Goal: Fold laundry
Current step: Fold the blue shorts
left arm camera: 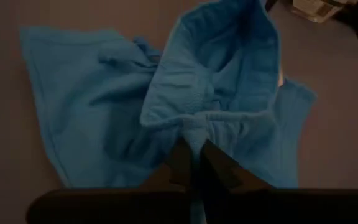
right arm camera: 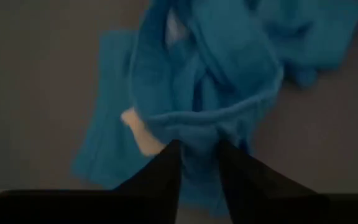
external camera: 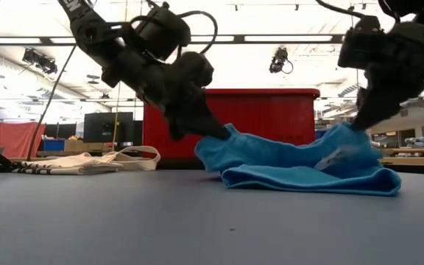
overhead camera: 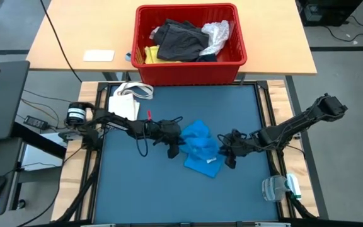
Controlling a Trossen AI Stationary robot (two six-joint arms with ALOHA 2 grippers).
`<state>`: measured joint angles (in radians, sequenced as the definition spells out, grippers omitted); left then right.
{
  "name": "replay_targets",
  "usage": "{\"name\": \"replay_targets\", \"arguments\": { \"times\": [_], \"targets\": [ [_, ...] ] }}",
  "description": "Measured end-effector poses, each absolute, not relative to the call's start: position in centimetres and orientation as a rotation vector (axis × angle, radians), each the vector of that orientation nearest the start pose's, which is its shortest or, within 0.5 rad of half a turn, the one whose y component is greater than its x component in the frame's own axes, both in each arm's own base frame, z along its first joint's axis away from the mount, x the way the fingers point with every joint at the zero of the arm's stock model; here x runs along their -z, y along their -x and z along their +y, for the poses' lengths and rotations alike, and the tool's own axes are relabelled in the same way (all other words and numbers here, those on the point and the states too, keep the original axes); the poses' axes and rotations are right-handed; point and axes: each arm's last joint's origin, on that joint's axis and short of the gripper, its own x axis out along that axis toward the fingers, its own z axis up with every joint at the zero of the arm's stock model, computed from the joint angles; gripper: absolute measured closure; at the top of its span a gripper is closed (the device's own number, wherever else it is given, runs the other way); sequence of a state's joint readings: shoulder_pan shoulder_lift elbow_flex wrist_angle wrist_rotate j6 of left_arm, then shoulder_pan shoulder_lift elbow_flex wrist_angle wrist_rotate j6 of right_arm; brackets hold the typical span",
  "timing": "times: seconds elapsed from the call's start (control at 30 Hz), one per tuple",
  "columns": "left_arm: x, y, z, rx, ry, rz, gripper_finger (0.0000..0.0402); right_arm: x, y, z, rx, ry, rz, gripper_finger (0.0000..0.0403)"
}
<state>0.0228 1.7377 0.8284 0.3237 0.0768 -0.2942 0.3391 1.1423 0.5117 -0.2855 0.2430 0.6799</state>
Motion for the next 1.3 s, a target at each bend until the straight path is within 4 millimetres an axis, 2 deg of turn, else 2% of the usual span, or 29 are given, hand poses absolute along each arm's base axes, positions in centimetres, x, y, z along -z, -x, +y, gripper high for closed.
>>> {"name": "replay_targets", "arguments": {
  "times": [0.1, 0.37, 0.47, 0.57, 0.63, 0.7, 0.77, 0.83, 0.87, 0.93, 1.0, 1.17, 1.3],
  "targets": [
    [-15.2, -34.0, 0.3, -0.030, 0.295, 0.629, 0.0389, -16.9, -18.9, 6.1, 0.214, -0.345, 0.895, 0.0250],
    [-15.0, -33.9, -0.2, -0.019, 0.287, 0.648, 0.0391, -17.2, -19.5, 5.3, 0.252, -0.261, 0.828, 0.0179],
    [-15.0, -33.8, -0.2, -0.015, 0.273, 0.651, 0.0391, -17.2, -20.2, 4.3, 0.236, -0.250, 0.820, 0.0165],
    [-15.0, -33.9, -0.1, -0.012, 0.258, 0.649, 0.0391, -16.5, -20.9, 3.5, 0.228, -0.259, 0.851, 0.0169],
    [-15.0, -33.8, 0.1, -0.019, 0.265, 0.650, 0.0391, -16.0, -21.5, 3.0, 0.217, -0.271, 0.866, 0.0185],
    [-15.2, -33.8, 0.3, -0.027, 0.278, 0.648, 0.0392, -15.4, -21.9, 2.6, 0.205, -0.295, 0.882, 0.0219],
    [-15.7, -33.6, 0.5, -0.028, 0.268, 0.637, 0.0392, -15.1, -22.2, 2.4, 0.192, -0.324, 0.888, 0.0276],
    [-16.9, -33.2, 0.9, -0.031, 0.252, 0.610, 0.0392, -15.1, -22.5, 2.0, 0.163, -0.349, 0.903, 0.0354],
    [-17.5, -33.0, 1.2, -0.034, 0.241, 0.593, 0.0392, -15.4, -22.6, 1.9, 0.141, -0.351, 0.900, 0.0375],
    [-19.0, -32.5, 1.9, -0.051, 0.226, 0.555, 0.0392, -16.3, -22.8, 1.4, 0.148, -0.359, 0.892, 0.0382],
    [-20.6, -31.7, 2.7, -0.086, 0.222, 0.525, 0.0392, -18.4, -22.9, 0.6, 0.196, -0.356, 0.878, 0.0383],
    [-25.3, -29.0, 4.0, -0.155, 0.218, 0.390, 0.0393, -26.5, -21.9, -0.9, 0.385, -0.272, 0.753, 0.0383],
    [-28.8, -26.9, 3.4, -0.145, 0.223, 0.270, 0.0393, -32.2, -20.0, -1.2, 0.396, -0.278, 0.642, 0.0383]
  ]
}}
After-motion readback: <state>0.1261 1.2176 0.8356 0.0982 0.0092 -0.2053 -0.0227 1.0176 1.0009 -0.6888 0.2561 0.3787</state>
